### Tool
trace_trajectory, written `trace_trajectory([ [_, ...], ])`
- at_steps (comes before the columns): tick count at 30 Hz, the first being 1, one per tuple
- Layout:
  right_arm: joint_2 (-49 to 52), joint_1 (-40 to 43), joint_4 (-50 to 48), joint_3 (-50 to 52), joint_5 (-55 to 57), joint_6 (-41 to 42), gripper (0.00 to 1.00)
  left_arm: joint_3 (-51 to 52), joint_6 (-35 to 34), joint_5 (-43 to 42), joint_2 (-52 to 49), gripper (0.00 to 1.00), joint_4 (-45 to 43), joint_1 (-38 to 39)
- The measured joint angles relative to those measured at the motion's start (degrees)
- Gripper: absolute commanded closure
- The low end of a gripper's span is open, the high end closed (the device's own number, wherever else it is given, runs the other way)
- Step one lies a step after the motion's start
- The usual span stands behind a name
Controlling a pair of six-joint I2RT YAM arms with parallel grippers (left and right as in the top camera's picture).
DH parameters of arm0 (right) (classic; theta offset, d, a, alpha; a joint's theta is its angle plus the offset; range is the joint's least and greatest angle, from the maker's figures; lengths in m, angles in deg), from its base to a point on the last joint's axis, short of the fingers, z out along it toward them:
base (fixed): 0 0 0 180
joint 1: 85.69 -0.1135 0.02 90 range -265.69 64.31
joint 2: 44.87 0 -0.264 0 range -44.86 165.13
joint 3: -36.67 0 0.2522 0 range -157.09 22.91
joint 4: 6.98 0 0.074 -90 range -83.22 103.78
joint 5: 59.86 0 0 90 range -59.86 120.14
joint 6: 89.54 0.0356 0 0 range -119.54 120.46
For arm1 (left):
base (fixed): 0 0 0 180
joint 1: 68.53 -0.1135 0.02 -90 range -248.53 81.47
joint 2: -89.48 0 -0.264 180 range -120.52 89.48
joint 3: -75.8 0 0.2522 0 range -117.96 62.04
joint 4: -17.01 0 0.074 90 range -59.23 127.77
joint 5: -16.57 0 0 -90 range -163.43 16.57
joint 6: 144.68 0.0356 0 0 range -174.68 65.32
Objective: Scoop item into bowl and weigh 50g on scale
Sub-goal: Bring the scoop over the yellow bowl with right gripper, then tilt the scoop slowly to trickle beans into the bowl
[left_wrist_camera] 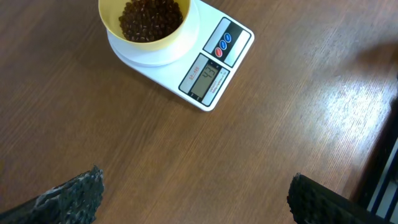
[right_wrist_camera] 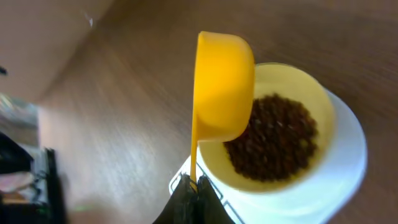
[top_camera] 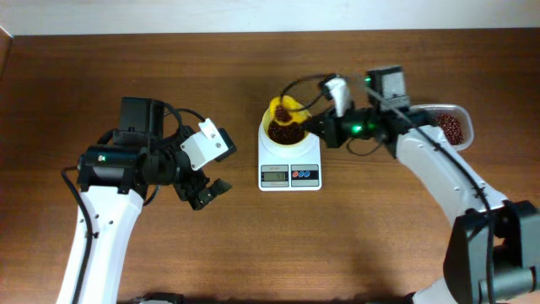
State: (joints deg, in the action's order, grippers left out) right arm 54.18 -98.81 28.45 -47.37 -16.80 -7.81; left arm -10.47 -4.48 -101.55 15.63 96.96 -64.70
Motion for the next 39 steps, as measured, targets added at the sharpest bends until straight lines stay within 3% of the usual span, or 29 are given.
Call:
trace_trajectory([
  [9, 0.0, -2.7, -1.2, 0.0, 14.1, -6.1, 0.96, 0.0, 0.0, 0.0, 0.0, 0.01, 0.0, 0.0],
  [39, -3.9, -2.7, 0.8, 0.0, 21.0, -8.3, 0.96, 0.0, 0.0, 0.0, 0.0, 0.01, 0.0, 0.0],
])
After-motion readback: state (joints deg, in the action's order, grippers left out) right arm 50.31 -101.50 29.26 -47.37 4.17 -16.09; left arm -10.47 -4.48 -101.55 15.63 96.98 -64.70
